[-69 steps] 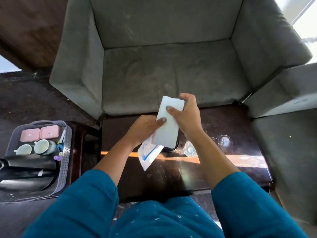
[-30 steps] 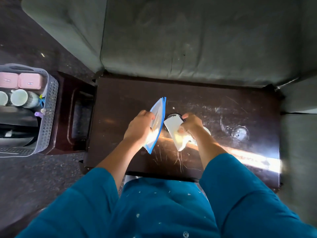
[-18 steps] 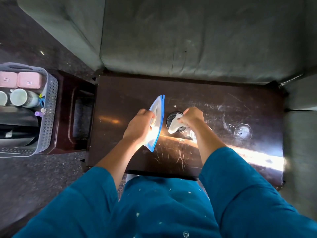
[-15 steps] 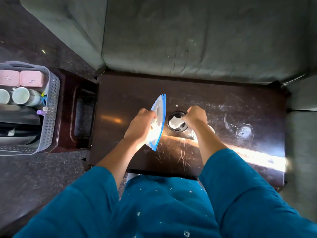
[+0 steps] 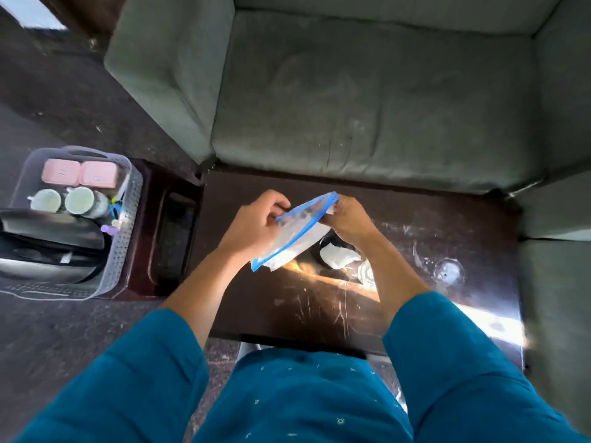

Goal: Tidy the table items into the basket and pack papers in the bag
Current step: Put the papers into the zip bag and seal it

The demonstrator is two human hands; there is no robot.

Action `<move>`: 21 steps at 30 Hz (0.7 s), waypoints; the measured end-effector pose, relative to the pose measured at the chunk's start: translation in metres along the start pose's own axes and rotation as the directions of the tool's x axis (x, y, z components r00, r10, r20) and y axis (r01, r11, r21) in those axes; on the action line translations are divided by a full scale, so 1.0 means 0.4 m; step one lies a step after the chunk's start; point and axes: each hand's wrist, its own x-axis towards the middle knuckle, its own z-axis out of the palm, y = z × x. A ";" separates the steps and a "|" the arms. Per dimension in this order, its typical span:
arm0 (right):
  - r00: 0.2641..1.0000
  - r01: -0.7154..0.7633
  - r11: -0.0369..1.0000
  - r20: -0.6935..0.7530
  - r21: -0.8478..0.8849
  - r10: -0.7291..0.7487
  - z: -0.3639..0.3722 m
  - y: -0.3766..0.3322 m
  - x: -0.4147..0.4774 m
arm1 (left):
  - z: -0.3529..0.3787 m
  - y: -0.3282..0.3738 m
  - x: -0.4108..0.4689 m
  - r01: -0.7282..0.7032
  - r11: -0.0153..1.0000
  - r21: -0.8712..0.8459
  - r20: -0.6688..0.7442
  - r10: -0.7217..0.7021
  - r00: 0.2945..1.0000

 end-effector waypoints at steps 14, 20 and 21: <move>0.995 0.093 0.762 -0.097 0.641 -0.040 -0.018 -0.331 -0.099 | -0.225 0.062 -0.078 0.050 0.768 -0.638 -0.025 -0.086 0.996; 0.997 0.022 0.905 0.052 0.424 -0.049 0.028 -0.319 -0.124 | -0.285 0.075 -0.064 -0.030 0.794 -0.607 -0.137 -0.068 0.988; 0.999 0.029 0.911 0.009 0.412 -0.035 0.041 -0.322 -0.123 | -0.294 0.073 -0.066 -0.029 0.799 -0.601 -0.137 -0.068 0.988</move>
